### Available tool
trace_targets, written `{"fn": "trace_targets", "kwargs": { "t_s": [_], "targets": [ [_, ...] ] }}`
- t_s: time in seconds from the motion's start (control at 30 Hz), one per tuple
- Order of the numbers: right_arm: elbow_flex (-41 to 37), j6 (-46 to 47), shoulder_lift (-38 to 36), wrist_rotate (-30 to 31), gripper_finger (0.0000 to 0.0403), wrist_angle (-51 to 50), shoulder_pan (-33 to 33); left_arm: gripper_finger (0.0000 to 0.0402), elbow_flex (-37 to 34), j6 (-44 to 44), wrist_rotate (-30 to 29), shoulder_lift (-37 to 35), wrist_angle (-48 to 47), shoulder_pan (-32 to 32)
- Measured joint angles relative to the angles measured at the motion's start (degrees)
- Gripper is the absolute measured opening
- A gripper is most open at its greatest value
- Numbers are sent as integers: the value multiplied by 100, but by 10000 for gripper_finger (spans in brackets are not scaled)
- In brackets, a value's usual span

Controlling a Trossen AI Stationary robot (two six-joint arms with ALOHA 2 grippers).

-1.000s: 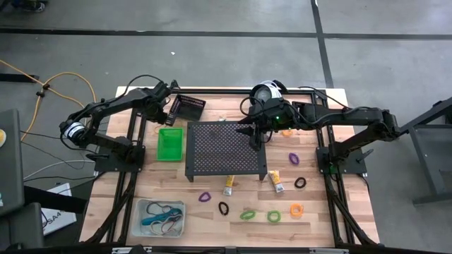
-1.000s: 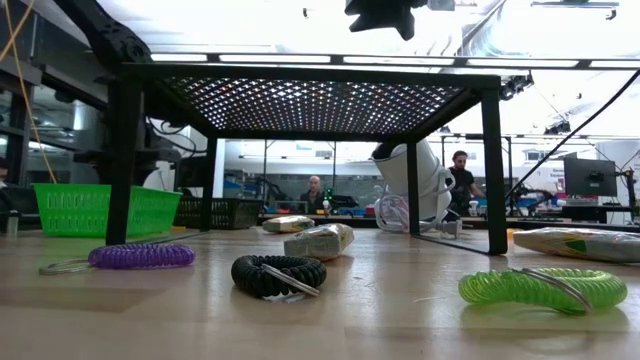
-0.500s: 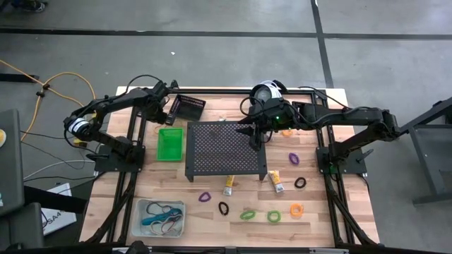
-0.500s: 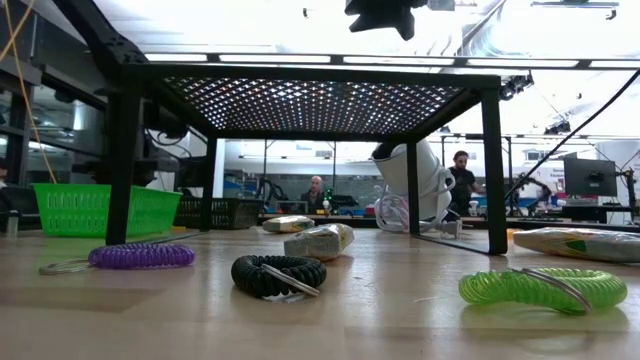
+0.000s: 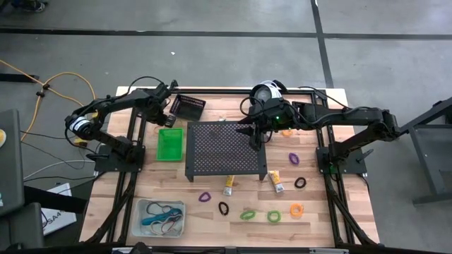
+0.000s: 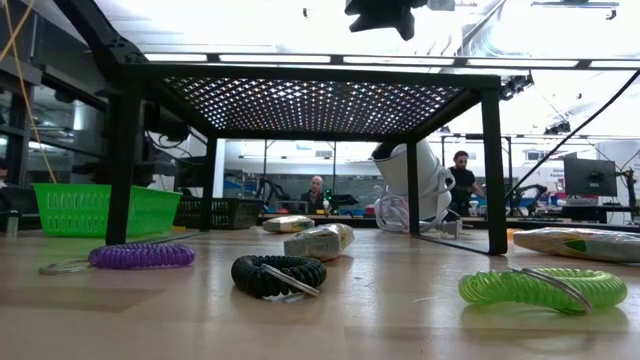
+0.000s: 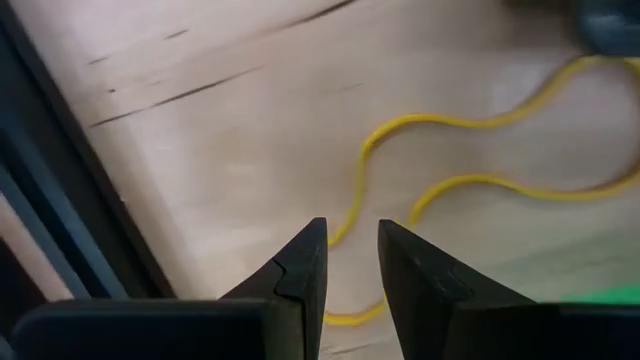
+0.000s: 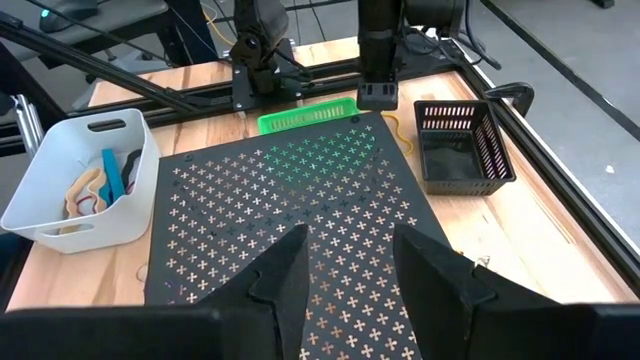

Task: Pick & Place Office Desk Supplies
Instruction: Put the yellow rubber band into the white bin

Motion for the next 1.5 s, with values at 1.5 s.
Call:
{"fn": "trace_targets", "kwargs": {
  "t_s": [1.5],
  "targets": [
    [0,2,0,2,135,0,0,86,4,797,468,256,110,-111]
  ]
}}
